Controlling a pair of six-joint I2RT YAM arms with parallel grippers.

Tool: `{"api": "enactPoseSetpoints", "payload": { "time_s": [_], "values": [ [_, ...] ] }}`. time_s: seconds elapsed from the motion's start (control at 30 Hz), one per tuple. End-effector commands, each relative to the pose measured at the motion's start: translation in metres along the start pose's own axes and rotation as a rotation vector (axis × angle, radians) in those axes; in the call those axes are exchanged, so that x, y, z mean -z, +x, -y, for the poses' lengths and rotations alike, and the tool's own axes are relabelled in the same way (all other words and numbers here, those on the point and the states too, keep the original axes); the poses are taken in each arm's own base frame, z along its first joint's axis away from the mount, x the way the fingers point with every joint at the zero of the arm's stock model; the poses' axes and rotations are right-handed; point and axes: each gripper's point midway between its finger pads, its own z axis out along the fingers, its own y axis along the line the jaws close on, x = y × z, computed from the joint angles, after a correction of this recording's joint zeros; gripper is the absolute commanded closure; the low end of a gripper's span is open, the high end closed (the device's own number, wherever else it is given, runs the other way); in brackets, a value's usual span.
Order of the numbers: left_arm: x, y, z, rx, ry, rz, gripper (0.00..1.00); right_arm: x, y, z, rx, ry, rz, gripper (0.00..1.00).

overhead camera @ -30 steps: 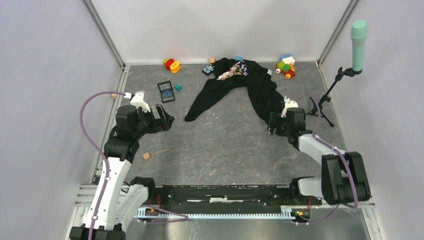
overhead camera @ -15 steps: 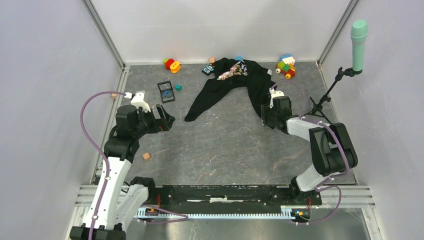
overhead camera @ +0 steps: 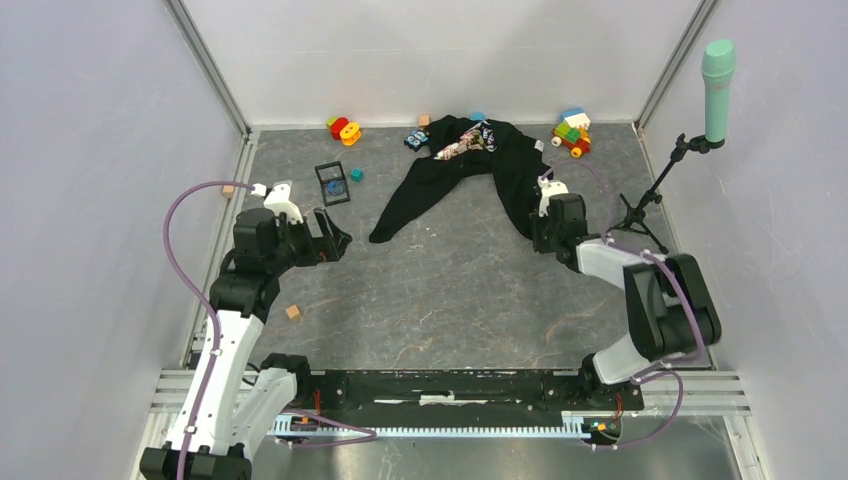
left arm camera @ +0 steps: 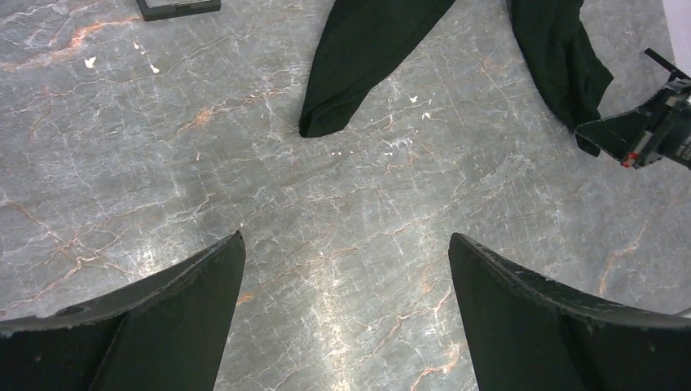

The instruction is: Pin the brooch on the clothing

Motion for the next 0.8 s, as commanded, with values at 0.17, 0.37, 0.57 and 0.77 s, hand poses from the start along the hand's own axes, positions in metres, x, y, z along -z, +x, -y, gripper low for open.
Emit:
{"api": "enactPoseSetpoints", "payload": {
  "time_s": [0.17,0.37,0.57,0.77],
  "values": [
    [-0.001,-0.002,0.024,-0.002,0.148,0.023,0.0,0.128,-0.077,-0.039,-0.038,-0.235,0.366,1.0],
    [0.003,-0.004,0.033,-0.003,0.191,0.044,0.0,0.243,-0.134,-0.032,-0.06,-0.232,0.638,1.0],
    [0.004,0.006,0.06,0.044,0.304,0.015,0.0,0.333,-0.149,0.003,-0.076,-0.069,0.812,1.0],
    [-0.008,0.044,0.074,0.083,0.322,-0.022,0.0,0.406,-0.151,0.037,-0.142,0.083,0.986,1.0]
  ]
}}
